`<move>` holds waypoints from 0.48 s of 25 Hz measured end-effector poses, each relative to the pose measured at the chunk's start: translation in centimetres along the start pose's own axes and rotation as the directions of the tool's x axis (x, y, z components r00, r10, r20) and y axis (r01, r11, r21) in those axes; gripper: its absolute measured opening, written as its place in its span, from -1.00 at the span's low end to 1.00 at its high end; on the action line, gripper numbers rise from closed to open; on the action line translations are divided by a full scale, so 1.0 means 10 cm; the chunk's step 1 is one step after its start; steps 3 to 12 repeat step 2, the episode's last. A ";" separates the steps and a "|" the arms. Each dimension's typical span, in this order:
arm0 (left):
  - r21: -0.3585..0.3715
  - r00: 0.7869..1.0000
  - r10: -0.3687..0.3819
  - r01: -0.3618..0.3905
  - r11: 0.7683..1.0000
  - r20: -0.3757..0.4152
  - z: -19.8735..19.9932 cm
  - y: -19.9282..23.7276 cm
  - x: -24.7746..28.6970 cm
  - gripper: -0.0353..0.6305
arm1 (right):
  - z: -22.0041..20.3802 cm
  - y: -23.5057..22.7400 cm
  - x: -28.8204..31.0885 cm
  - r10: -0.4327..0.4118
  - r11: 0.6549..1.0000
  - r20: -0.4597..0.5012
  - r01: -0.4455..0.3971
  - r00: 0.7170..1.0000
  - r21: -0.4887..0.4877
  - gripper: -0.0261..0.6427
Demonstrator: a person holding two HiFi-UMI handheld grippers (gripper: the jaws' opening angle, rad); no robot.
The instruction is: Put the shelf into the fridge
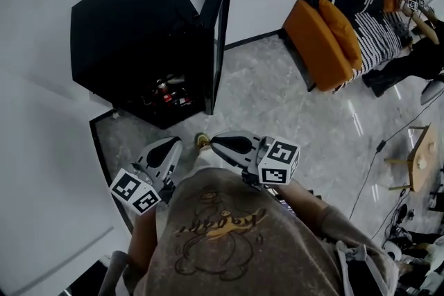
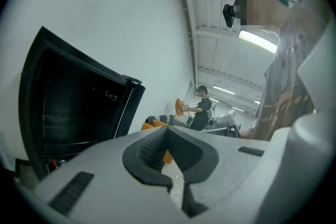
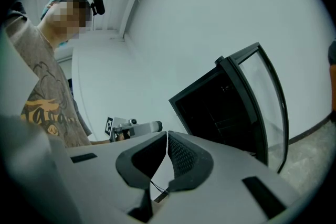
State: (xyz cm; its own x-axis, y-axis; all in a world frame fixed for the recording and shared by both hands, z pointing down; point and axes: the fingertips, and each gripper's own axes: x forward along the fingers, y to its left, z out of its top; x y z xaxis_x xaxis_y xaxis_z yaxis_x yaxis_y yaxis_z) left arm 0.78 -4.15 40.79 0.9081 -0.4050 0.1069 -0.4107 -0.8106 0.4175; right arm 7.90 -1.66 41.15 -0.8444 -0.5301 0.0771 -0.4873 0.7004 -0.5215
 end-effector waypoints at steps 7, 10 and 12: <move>-0.005 1.000 0.016 -0.016 1.000 -0.003 -0.01 0.01 0.01 -0.88 | 0.00 0.00 -0.02 -0.005 1.000 0.000 0.005 1.000 0.008 -0.85; -0.005 1.000 0.016 -0.016 1.000 -0.003 -0.01 0.01 0.01 -0.88 | 0.00 0.00 -0.02 -0.005 1.000 0.000 0.005 1.000 0.008 -0.85; -0.005 1.000 0.016 -0.016 1.000 -0.003 -0.01 0.01 0.01 -0.88 | 0.00 0.00 -0.02 -0.005 1.000 0.000 0.005 1.000 0.008 -0.85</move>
